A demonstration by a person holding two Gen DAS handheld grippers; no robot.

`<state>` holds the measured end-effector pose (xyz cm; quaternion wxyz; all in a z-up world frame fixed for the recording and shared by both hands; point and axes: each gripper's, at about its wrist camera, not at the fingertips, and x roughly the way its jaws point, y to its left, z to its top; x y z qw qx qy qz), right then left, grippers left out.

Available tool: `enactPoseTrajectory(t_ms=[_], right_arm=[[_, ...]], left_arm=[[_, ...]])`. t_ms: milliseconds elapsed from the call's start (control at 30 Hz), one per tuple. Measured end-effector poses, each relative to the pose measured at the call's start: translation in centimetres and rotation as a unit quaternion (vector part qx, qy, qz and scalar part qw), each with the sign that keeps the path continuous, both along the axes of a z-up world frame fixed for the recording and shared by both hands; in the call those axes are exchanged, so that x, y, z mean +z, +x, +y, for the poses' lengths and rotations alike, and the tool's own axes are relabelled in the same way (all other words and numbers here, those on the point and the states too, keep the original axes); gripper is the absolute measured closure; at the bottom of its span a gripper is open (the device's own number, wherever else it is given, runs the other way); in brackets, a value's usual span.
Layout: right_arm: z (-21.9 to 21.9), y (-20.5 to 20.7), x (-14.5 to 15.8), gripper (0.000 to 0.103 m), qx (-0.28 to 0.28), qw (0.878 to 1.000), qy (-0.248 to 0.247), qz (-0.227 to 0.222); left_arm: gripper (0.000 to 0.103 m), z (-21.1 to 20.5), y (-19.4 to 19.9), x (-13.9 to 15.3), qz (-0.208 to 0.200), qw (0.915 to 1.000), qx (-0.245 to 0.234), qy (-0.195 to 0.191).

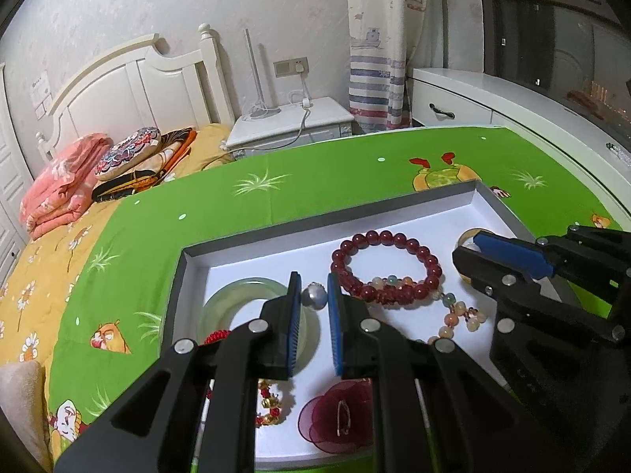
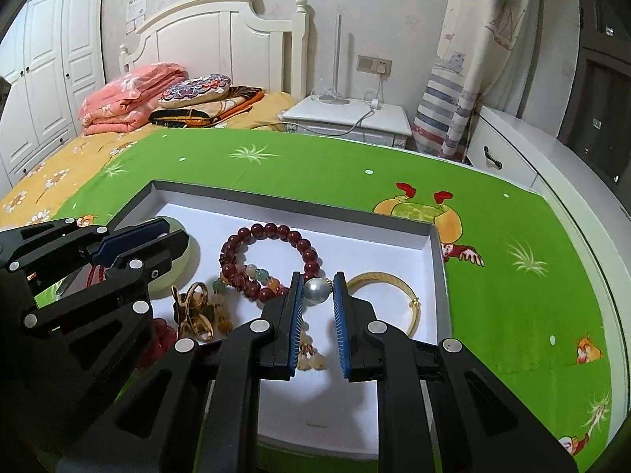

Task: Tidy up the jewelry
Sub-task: 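Carry both pearls into the tray and open both tools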

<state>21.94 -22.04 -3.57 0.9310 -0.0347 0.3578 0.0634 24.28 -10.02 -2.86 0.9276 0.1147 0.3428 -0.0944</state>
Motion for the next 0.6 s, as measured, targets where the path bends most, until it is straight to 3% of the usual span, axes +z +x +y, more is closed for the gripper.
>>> enactPoseTrajectory(t_ms=[300, 333, 400, 467, 533, 600], right_arm=[[0.6, 0.9, -0.5, 0.087, 0.0, 1.0, -0.005, 0.009], [0.6, 1.0, -0.6, 0.087, 0.001, 1.0, -0.003, 0.011], [0.6, 1.3, -0.6, 0.086, 0.002, 1.0, 0.006, 0.015], [0.4, 1.5, -0.6, 0.079, -0.003, 1.0, 0.01, 0.02], [0.2, 1.5, -0.5, 0.079, -0.004, 1.0, 0.014, 0.018], [0.2, 1.4, -0.3, 0.078, -0.007, 1.0, 0.012, 0.016]], left_arm=[[0.089, 0.0, 0.5, 0.0, 0.002, 1.0, 0.007, 0.002], [0.086, 0.1, 0.5, 0.1, 0.0, 0.9999, 0.011, 0.001], [0.059, 0.3, 0.5, 0.2, -0.004, 0.9998, 0.02, 0.001], [0.055, 0.8, 0.6, 0.5, -0.01, 0.9995, 0.029, -0.004], [0.053, 1.2, 0.8, 0.7, -0.008, 0.9994, 0.034, -0.006], [0.043, 1.7, 1.0, 0.8, -0.009, 0.999, 0.043, -0.01]])
